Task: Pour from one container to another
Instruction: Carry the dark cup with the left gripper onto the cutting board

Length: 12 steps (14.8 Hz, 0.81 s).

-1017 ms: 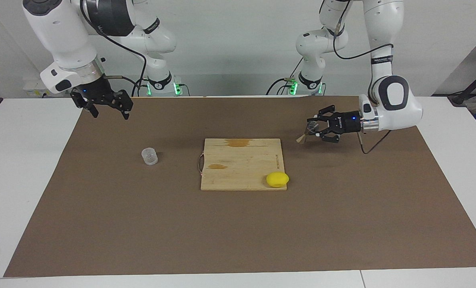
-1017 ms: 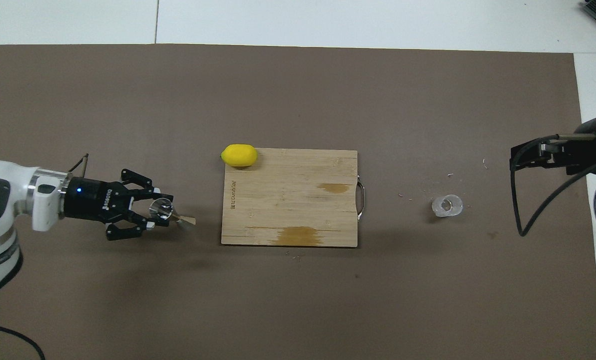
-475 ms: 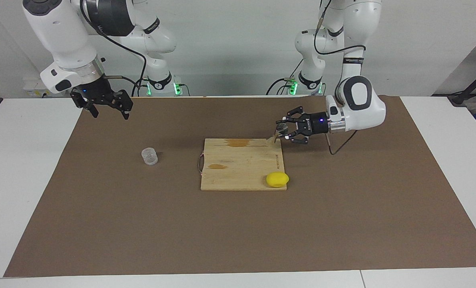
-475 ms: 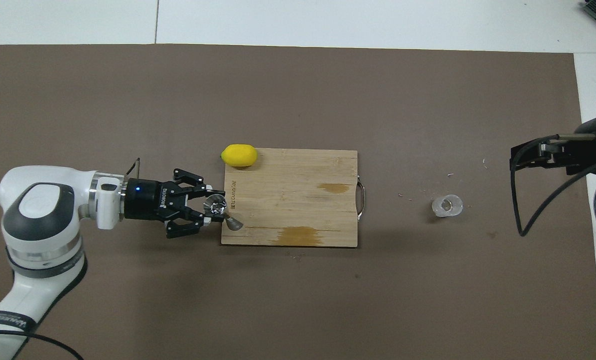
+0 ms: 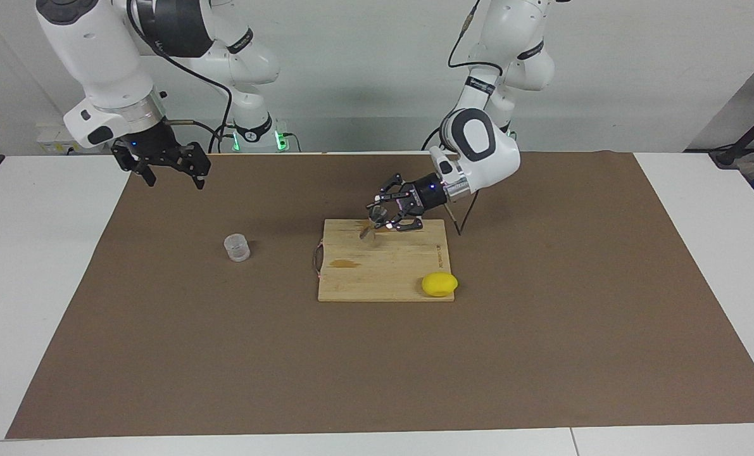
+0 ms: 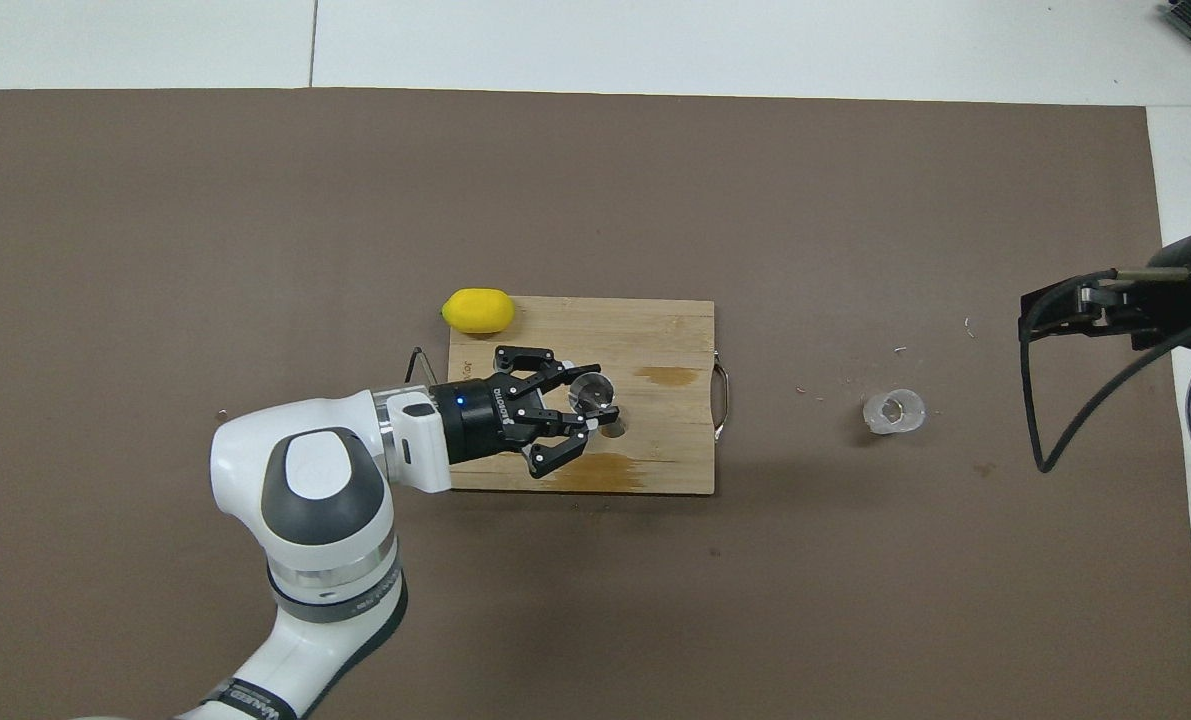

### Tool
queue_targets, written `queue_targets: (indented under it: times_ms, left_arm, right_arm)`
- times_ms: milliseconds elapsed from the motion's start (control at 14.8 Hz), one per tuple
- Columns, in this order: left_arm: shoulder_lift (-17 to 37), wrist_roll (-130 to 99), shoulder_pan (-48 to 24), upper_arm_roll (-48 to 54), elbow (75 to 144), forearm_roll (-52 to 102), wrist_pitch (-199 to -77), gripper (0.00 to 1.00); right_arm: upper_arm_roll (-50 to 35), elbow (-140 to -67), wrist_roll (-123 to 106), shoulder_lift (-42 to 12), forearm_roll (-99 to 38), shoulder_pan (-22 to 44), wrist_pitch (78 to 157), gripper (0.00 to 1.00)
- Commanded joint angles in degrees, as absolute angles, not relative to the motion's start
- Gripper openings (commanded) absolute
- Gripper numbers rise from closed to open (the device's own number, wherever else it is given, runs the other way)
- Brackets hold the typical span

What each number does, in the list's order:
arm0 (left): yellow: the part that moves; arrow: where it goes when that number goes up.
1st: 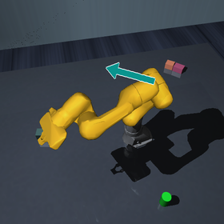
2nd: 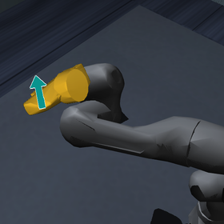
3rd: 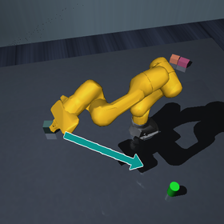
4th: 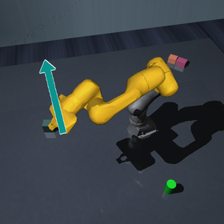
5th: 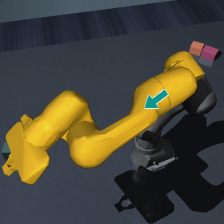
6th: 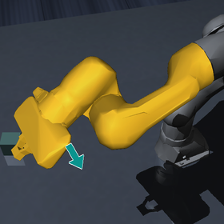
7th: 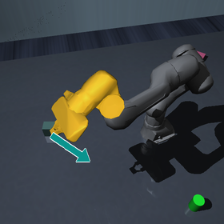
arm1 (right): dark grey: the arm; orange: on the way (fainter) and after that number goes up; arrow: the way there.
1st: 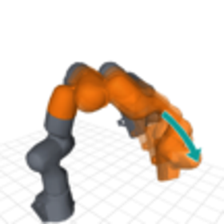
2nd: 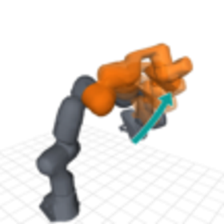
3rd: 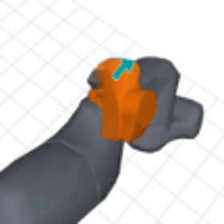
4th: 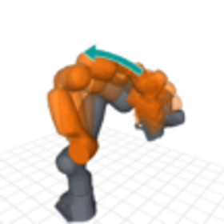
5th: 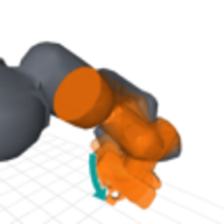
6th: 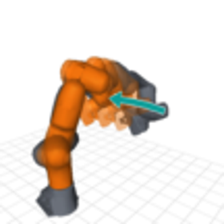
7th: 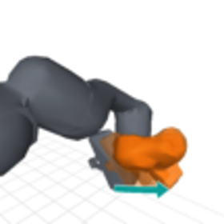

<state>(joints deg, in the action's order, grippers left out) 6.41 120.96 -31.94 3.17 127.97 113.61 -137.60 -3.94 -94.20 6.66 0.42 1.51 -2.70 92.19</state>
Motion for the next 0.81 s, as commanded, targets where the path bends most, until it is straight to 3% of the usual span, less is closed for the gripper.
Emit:
queue_targets:
  times_ms: [0, 746]
  left_arm:
    - [8.52, 131.62, -34.36, 2.2, 126.3, 120.21, -140.53, 0.34]
    - [13.89, 141.68, -36.04, 2.55, 122.96, 128.58, -142.21, 0.36]
  right_arm:
    - [-4.48, -94.92, 7.91, 1.14, 2.02, -3.25, 92.37, 1.0]
    - [-3.96, -95.18, 8.43, 1.23, 1.93, -3.43, 91.84, 1.0]
